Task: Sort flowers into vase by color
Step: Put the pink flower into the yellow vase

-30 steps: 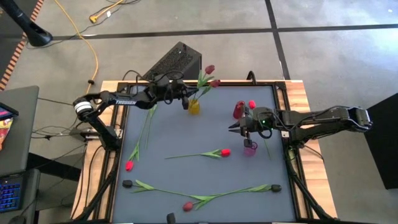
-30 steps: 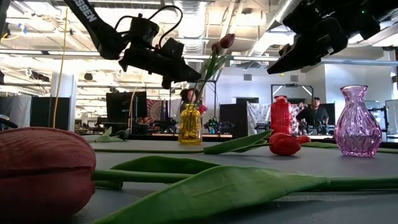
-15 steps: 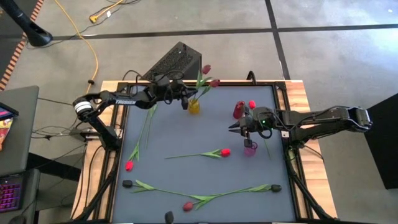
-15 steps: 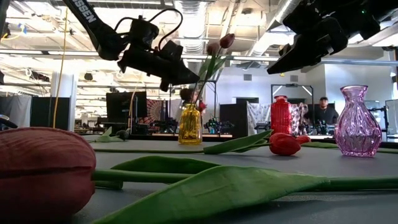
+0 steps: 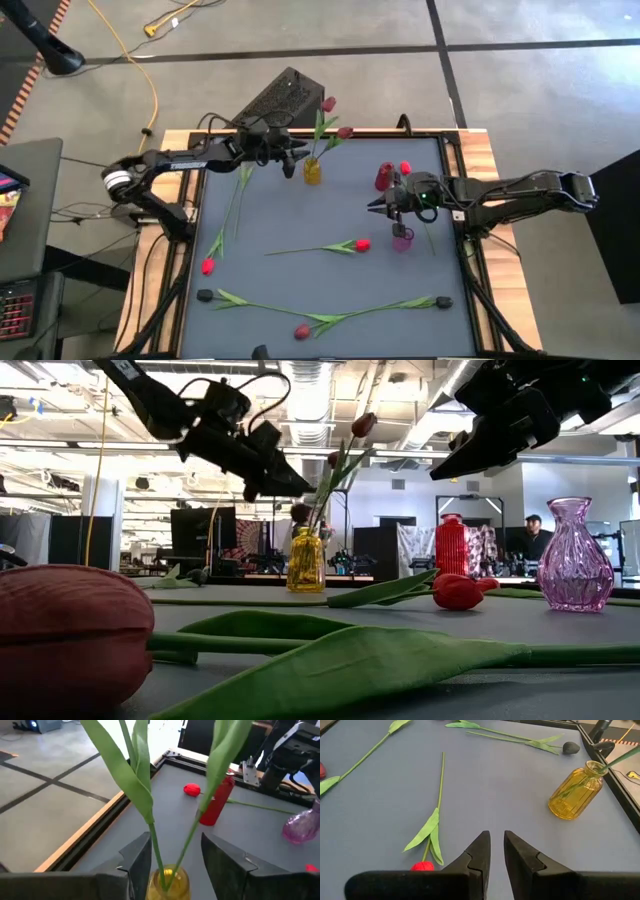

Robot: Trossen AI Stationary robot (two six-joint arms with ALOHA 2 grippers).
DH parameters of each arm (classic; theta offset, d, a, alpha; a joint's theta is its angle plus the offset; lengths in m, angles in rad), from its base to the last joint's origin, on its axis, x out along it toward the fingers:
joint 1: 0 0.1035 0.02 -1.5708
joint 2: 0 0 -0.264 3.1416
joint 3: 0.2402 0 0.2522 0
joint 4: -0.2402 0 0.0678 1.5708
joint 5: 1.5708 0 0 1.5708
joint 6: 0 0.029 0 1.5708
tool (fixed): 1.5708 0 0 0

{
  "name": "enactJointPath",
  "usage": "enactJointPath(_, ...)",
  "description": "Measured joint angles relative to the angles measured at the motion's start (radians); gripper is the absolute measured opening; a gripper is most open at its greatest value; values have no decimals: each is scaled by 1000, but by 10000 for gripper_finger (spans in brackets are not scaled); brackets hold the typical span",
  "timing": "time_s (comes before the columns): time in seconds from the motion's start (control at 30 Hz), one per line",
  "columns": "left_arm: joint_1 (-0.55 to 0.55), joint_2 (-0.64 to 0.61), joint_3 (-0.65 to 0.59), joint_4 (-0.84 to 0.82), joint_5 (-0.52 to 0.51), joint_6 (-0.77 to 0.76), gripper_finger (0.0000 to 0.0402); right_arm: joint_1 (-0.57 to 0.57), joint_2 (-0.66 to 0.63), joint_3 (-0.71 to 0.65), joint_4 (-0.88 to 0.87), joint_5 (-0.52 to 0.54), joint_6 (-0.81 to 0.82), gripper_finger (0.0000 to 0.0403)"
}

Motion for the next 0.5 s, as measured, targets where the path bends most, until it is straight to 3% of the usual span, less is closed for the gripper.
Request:
enactJointPath(0.3,-21,-195,0,-216,10,53,161,7,0,85,-80,0,121,82)
enactJointPath(0.5,-131,-235,0,-296,12,103,160,95,0,142,-131,0,261,82)
